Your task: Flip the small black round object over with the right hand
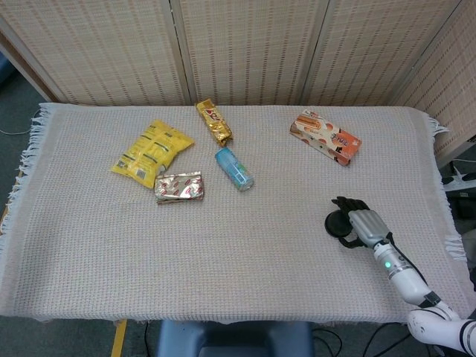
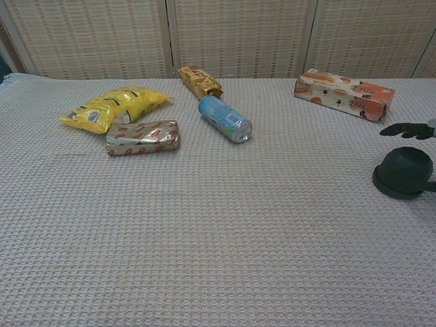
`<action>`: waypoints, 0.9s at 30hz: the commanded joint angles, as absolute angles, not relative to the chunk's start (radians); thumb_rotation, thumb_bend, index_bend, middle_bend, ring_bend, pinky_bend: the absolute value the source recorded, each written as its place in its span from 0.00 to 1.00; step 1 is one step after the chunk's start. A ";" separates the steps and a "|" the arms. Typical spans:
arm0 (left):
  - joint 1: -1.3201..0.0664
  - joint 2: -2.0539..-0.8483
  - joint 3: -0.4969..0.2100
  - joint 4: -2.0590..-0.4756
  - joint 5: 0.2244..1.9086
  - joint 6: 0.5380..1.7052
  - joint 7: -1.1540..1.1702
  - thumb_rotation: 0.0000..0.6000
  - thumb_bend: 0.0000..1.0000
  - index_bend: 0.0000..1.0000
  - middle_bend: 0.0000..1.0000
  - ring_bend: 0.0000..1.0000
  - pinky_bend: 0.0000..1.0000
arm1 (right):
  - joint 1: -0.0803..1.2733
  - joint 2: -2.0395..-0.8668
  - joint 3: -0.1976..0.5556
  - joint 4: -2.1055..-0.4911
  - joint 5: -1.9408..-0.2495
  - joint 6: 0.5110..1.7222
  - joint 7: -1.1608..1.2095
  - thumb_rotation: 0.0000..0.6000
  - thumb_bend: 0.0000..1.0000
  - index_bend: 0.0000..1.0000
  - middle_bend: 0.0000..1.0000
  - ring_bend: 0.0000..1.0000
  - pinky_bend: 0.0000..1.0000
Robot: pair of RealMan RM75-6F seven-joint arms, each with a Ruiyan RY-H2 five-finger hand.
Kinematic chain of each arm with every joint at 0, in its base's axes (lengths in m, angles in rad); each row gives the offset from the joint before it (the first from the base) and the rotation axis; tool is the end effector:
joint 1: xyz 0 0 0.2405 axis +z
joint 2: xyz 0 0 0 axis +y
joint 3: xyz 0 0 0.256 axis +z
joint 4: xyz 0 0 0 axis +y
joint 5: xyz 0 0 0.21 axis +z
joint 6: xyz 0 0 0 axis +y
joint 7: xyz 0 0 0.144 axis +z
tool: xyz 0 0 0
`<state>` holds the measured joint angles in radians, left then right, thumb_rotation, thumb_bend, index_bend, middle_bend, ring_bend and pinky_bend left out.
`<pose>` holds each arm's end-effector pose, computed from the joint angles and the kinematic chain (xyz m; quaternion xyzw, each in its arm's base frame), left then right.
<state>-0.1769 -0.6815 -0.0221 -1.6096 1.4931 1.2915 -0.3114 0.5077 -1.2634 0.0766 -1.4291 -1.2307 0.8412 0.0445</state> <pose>-0.3228 0.2035 0.2846 -0.6365 -0.3887 -0.3084 0.5905 -0.2951 -0.3057 0.0661 0.6878 -0.4967 0.2755 0.4520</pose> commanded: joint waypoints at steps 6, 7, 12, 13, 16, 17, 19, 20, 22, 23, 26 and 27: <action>-0.176 -0.682 -0.022 -1.610 1.492 1.293 -0.310 1.00 0.44 0.19 0.00 0.00 0.22 | 0.476 -1.292 0.091 -1.434 -1.206 0.941 -0.043 1.00 0.24 0.11 0.05 0.03 0.26; -0.176 -0.682 -0.022 -1.610 1.492 1.293 -0.310 1.00 0.44 0.19 0.00 0.00 0.22 | 0.477 -1.294 0.092 -1.432 -1.201 0.941 -0.049 1.00 0.24 0.11 0.06 0.04 0.27; -0.176 -0.682 -0.022 -1.610 1.493 1.293 -0.310 1.00 0.44 0.19 0.00 0.00 0.23 | 0.483 -1.303 0.094 -1.425 -1.179 0.923 -0.067 1.00 0.24 0.13 0.08 0.07 0.30; -0.176 -0.682 -0.022 -1.610 1.492 1.293 -0.310 1.00 0.44 0.19 0.00 0.00 0.22 | 0.484 -1.304 0.094 -1.424 -1.177 0.921 -0.068 1.00 0.24 0.13 0.09 0.08 0.31; -0.175 -0.682 -0.022 -1.610 1.493 1.295 -0.311 1.00 0.44 0.19 0.00 0.00 0.22 | 0.485 -1.307 0.095 -1.423 -1.174 0.919 -0.071 1.00 0.24 0.16 0.13 0.14 0.37; -0.175 -0.682 -0.022 -1.609 1.493 1.295 -0.312 1.00 0.44 0.19 0.00 0.00 0.22 | 0.485 -1.308 0.095 -1.423 -1.174 0.918 -0.071 1.00 0.24 0.18 0.16 0.16 0.40; -0.175 -0.682 -0.022 -1.609 1.493 1.295 -0.312 1.00 0.44 0.19 0.00 0.00 0.22 | 0.485 -1.309 0.096 -1.423 -1.172 0.917 -0.072 1.00 0.24 0.22 0.20 0.21 0.45; -0.175 -0.682 -0.022 -1.609 1.494 1.295 -0.312 1.00 0.44 0.19 0.00 0.00 0.22 | 0.485 -1.311 0.096 -1.422 -1.171 0.918 -0.073 1.00 0.24 0.24 0.22 0.24 0.48; -0.176 -0.681 -0.022 -1.610 1.494 1.295 -0.312 1.00 0.44 0.19 0.00 0.00 0.22 | 0.485 -1.312 0.098 -1.420 -1.169 0.920 -0.076 1.00 0.24 0.28 0.25 0.29 0.52; -0.176 -0.681 -0.022 -1.610 1.495 1.295 -0.312 1.00 0.44 0.19 0.00 0.00 0.22 | 0.484 -1.313 0.098 -1.419 -1.169 0.922 -0.077 1.00 0.24 0.31 0.28 0.31 0.54; -0.175 -0.681 -0.022 -1.610 1.494 1.295 -0.312 1.00 0.44 0.18 0.00 0.00 0.22 | 0.482 -1.317 0.101 -1.416 -1.171 0.932 -0.079 1.00 0.24 0.39 0.35 0.39 0.61; -0.176 -0.681 -0.022 -1.610 1.494 1.295 -0.312 1.00 0.44 0.18 0.00 0.00 0.22 | 0.481 -1.318 0.102 -1.415 -1.173 0.936 -0.080 1.00 0.24 0.41 0.37 0.42 0.63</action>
<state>-0.1755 -0.6811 -0.0220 -1.6098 1.4936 1.2953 -0.3117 0.4822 -1.3168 0.1008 -1.4162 -1.1716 0.9335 -0.0787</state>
